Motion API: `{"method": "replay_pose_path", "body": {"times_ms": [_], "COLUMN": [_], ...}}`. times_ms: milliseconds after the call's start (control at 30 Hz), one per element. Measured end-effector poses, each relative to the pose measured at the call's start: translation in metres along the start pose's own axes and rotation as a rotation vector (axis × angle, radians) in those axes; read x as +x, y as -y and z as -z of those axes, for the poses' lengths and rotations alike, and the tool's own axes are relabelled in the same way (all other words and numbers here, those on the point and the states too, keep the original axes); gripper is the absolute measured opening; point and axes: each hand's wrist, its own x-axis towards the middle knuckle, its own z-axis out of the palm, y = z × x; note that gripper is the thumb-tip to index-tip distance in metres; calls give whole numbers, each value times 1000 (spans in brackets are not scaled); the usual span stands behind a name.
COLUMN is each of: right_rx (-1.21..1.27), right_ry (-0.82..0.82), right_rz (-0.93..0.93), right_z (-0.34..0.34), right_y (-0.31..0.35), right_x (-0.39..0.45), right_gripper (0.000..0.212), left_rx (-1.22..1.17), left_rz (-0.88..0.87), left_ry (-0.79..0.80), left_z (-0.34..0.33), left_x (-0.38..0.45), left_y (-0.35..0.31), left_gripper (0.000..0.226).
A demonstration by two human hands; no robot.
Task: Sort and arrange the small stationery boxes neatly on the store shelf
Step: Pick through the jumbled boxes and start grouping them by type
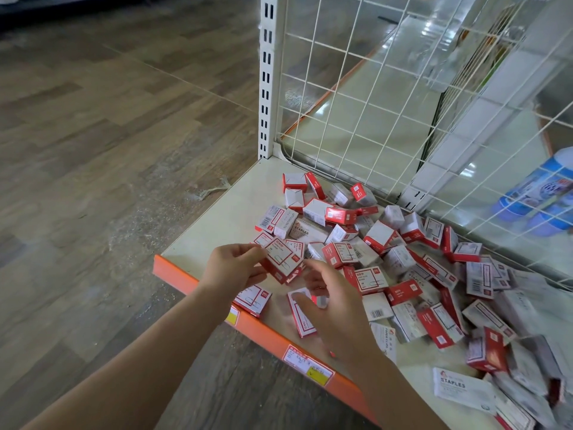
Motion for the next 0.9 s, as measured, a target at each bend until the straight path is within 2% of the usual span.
{"method": "replay_pose_path", "body": {"times_ms": [133, 200, 333, 567, 633, 733, 900], "right_rx": [-17, -11, -8, -53, -70, -130, -172], "right_ry": [4, -6, -73, -60, -47, -23, 22], "right_rz": [-65, -54, -2, -15, -13, -13, -9], "right_z": [-2, 0, 4, 6, 6, 8, 11], "right_y": [0, 1, 3, 4, 3, -1, -2], "right_x": [2, 2, 3, 0, 0, 1, 1], "right_gripper": [80, 82, 68, 69, 63, 44, 44], "left_rx": [-7, -29, -15, 23, 85, 245, 430], "left_rz": [65, 96, 97, 117, 107, 78, 19], "left_ry": [53, 87, 137, 162, 177, 196, 247], "left_z": [-1, -1, 0, -3, -3, -1, -1], "left_x": [-1, -3, -6, -9, -10, -13, -15], "left_y": [2, 3, 6, 8, 7, 6, 7], "left_gripper": [8, 7, 9, 12, 12, 15, 12]}}
